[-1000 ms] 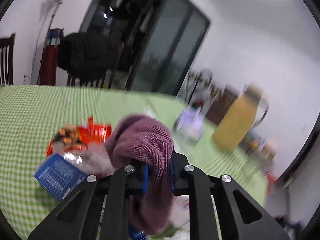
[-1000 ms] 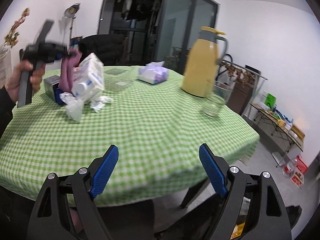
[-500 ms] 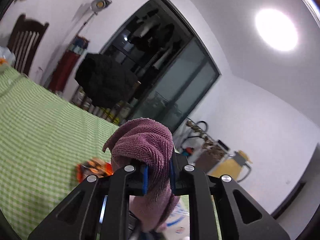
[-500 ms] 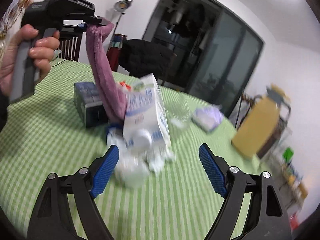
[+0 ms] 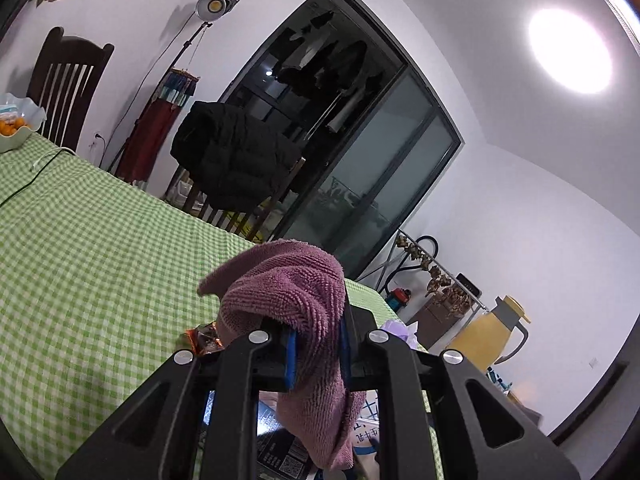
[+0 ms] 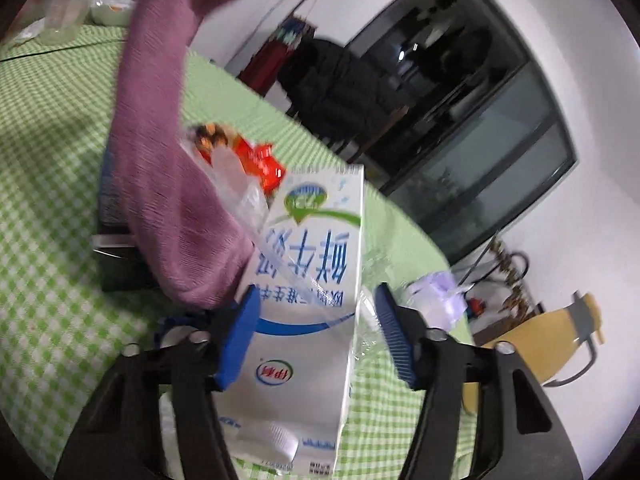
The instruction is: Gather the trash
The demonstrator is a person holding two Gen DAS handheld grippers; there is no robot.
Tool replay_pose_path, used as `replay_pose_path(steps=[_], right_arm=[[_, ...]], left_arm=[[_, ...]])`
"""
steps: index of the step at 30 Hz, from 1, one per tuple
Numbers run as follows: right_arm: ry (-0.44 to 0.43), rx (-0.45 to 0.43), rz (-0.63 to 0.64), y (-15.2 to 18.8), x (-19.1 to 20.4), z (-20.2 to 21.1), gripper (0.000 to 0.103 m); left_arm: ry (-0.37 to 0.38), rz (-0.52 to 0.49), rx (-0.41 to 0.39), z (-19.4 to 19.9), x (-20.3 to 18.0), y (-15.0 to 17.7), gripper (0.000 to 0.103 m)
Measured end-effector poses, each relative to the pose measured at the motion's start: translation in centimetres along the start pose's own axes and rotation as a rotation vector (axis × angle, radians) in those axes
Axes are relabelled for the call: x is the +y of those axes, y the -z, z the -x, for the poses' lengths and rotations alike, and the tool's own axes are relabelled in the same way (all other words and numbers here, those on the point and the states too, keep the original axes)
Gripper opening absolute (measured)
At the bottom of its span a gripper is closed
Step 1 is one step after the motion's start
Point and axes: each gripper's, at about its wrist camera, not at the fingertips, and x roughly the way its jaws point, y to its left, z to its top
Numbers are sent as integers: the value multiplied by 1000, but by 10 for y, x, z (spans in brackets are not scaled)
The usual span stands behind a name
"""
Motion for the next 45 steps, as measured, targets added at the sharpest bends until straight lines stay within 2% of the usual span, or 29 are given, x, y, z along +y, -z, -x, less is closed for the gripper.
replay_pose_path(steps=[1,3,4,5,6,12,15,17,20,24,26,28,33,38,43,45], right_arm=[[-4,0,-16,1,-3,-1,43],[-21,2,-61,-1,-12,1,23],[-42,3,-98,-2,-18,5,18],[-33,-5,-112,-4,-21,10,6],[-4,-17,-115,-3,-25,17,5],[117,-55,-163,12,-53,62,5],[163,-79,-247,32,-75,93,5],[183,-97,-315,55,-95,118,5],[212,-101,-367,84,-108,144,5],[238,-83,-414,127,-120,172,5],[256,-77,-432,148,-125,185,5],[267,-77,-463,167,-137,194,5],[308,-70,-555,221,-152,224,5],[359,4,-652,292,-167,248,5],[408,119,-808,388,-181,273,5],[420,199,-861,428,-182,274,5]], left_arm=[[3,-6,3,-1,-1,1,13],[6,-23,5,-1,-4,2,13],[8,-30,3,-2,-5,1,13],[13,-35,0,-1,-6,1,13],[17,-37,-2,-1,-7,2,13],[60,-62,-44,9,-12,2,13],[89,-49,-57,16,-17,-1,13],[112,-43,-43,20,-24,-3,13],[167,-90,-55,35,-48,-4,13],[164,-176,-70,52,-81,-10,13],[163,-187,-69,59,-93,-17,13],[194,-190,-76,71,-106,-25,13],[300,-218,-112,103,-148,-41,13],[421,-296,-132,131,-210,-30,13],[605,-316,-27,124,-266,1,13],[638,-336,8,118,-290,19,13]])
